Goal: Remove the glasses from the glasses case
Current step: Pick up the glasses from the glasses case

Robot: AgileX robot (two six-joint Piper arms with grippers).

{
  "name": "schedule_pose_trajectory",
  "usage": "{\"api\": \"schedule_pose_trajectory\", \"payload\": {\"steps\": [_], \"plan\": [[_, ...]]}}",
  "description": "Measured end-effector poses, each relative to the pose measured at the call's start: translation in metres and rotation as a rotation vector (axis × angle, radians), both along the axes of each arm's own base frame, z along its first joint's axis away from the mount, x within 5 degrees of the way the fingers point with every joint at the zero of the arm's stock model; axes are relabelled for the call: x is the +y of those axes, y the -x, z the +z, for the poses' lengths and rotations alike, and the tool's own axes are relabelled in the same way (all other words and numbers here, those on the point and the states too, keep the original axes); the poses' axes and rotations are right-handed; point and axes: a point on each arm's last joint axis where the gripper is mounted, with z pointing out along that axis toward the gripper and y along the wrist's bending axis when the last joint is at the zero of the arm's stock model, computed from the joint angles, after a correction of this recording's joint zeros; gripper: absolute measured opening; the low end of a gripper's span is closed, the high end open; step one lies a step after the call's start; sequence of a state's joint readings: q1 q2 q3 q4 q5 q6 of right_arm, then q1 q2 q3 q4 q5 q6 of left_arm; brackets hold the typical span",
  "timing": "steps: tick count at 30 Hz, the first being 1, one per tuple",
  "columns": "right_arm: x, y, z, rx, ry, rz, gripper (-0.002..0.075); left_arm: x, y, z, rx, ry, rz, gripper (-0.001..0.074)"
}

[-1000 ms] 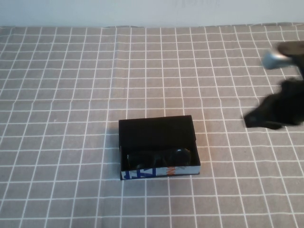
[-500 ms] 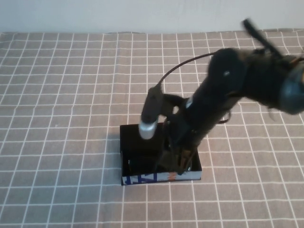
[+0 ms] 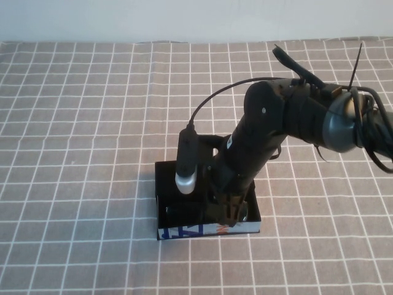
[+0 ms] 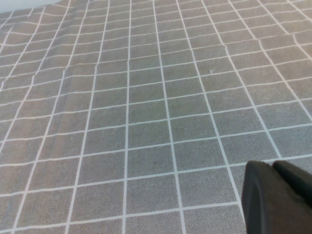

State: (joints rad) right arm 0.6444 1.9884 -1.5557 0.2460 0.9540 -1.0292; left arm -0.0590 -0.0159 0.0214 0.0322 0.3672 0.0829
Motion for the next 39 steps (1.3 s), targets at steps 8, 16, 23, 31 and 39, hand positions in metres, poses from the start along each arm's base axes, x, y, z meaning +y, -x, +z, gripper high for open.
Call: {"api": "schedule_pose_trajectory", "payload": {"steps": [8,16,23,31,39], "plan": [[0.001,-0.002,-0.002,-0.024,-0.001,0.019,0.0251,0.0,0.0,0.0,0.0,0.0,0.0,-0.0004],[0.002,-0.004,-0.003,-0.05,-0.004,0.038,0.0251,0.0,0.0,0.0,0.0,0.0,0.0,-0.0004],[0.003,-0.007,-0.011,-0.053,0.008,0.059,0.0251,0.0,0.0,0.0,0.0,0.0,0.0,-0.0004],[0.004,-0.009,-0.018,-0.048,0.024,0.064,0.0251,0.0,0.0,0.0,0.0,0.0,0.0,-0.0004],[0.003,-0.01,-0.019,-0.058,0.035,0.07,0.0239,0.0,0.0,0.0,0.0,0.0,0.0,-0.0004]]}}
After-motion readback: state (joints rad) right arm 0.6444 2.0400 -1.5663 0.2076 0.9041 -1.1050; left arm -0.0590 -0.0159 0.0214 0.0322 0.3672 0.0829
